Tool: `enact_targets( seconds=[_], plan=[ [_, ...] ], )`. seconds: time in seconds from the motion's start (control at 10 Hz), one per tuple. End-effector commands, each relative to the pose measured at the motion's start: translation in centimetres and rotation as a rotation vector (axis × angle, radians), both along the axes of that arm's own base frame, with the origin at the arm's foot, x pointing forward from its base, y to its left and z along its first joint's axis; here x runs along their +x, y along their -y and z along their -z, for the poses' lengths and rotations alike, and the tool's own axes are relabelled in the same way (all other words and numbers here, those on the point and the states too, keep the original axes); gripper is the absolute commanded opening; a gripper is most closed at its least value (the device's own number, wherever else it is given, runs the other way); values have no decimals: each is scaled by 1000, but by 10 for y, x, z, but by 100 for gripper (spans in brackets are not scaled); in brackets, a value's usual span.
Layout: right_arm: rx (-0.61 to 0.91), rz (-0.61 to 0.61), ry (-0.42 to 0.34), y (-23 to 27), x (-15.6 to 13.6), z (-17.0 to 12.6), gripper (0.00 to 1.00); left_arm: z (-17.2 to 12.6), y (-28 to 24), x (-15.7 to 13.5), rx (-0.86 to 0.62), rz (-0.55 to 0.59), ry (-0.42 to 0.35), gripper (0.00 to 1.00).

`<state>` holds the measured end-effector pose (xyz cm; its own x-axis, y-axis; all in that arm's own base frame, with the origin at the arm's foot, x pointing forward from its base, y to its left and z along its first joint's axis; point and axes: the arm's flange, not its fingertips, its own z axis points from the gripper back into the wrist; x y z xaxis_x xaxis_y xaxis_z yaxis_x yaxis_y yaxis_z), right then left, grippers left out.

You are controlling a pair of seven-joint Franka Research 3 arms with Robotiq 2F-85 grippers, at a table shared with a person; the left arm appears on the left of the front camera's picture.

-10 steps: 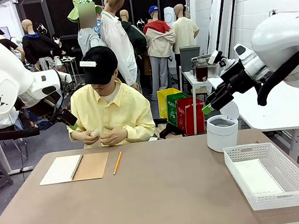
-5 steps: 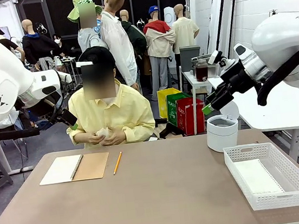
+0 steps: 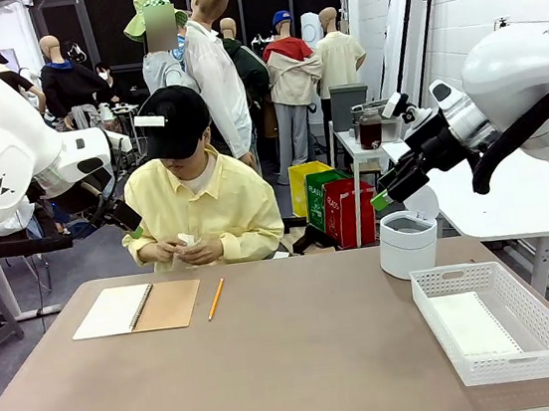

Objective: Sort the paper based on its condition.
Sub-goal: If a person hands you a paper, place it in the Organizing basket , and if it's crumpled, put it in the Trash can.

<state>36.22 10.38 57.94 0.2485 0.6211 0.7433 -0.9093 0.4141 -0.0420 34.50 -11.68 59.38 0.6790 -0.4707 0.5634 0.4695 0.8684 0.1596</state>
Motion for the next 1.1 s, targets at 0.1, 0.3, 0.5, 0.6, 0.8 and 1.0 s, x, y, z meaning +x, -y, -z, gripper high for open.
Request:
enact_targets(
  seconds=[0.1, 0.3, 0.5, 0.6, 0.8, 1.0],
  plan=[
    [16, -8, 1, -1, 0, 0, 100, 0, -1, 0, -1, 1, -7, 100],
    [16, -8, 1, -1, 0, 0, 100, 0, -1, 0, -1, 1, -7, 100],
    [16, -8, 1, -1, 0, 0, 100, 0, -1, 0, -1, 1, -7, 100],
    [16, -8, 1, -1, 0, 0, 100, 0, -1, 0, -1, 1, -7, 100],
    [16, -8, 1, -1, 0, 0, 100, 0, -1, 0, -1, 1, -7, 100],
    [16, -8, 1, -1, 0, 0, 100, 0, -1, 0, -1, 1, -7, 100]
  ],
)
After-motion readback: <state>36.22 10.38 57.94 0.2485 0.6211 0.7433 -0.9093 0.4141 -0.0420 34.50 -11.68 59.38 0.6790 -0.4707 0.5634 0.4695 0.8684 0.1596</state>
